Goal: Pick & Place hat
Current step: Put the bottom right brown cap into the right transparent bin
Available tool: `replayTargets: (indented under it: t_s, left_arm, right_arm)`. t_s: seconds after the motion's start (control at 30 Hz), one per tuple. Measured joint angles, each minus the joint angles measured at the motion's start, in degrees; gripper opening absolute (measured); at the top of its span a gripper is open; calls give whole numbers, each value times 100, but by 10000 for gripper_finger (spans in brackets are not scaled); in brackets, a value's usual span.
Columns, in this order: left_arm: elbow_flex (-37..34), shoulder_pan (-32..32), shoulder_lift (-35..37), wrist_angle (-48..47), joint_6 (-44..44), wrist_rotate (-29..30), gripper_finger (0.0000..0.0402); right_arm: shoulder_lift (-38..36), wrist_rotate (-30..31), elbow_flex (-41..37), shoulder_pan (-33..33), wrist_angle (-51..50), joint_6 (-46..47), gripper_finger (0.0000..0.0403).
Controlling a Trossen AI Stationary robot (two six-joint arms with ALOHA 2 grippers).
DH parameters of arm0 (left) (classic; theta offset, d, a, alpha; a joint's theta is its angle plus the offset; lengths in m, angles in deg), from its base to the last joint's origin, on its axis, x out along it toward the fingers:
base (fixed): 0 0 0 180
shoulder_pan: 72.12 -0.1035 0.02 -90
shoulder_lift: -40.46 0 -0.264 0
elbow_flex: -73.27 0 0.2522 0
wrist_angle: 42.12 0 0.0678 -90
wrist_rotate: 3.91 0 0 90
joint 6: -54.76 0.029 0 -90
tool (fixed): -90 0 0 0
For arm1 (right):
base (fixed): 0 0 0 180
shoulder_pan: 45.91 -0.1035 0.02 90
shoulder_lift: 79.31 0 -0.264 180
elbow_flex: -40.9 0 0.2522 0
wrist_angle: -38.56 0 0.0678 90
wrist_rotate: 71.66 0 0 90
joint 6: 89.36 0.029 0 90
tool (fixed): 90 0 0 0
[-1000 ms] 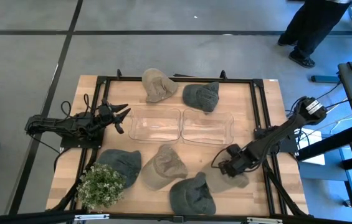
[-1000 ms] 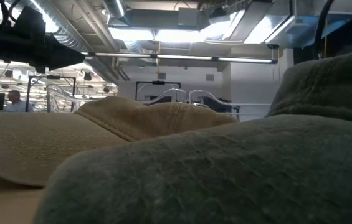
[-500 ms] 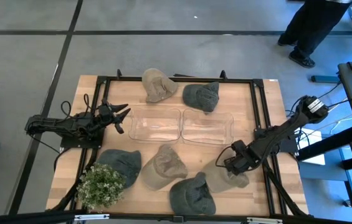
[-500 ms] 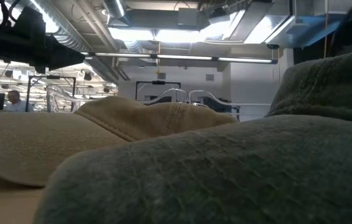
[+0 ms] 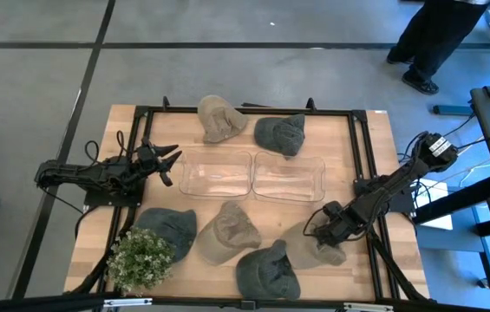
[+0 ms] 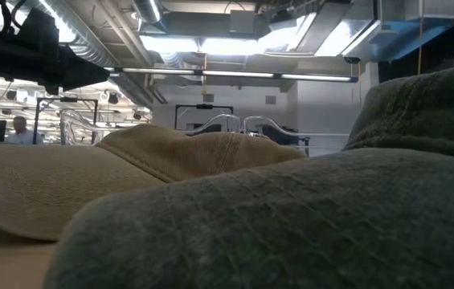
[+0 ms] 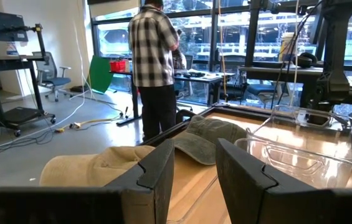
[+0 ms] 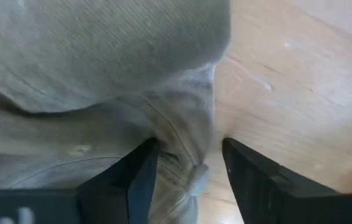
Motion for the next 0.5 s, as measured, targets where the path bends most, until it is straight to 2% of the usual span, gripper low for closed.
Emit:
replayTargets:
  t_s: [0.1,0.33,0.5]
  left_arm:
    - [0,1,1,1,0,-2,114]
    - [0,2,1,1,-4,-2,114]
    - [1,0,1,1,0,-1,114]
  right_arm:
    - [-9,-31,-48,7,-25,1,146]
    - [-42,-108,-59,4,-50,-127,26]
    - [-192,-110,103,-7,-265,-347,28]
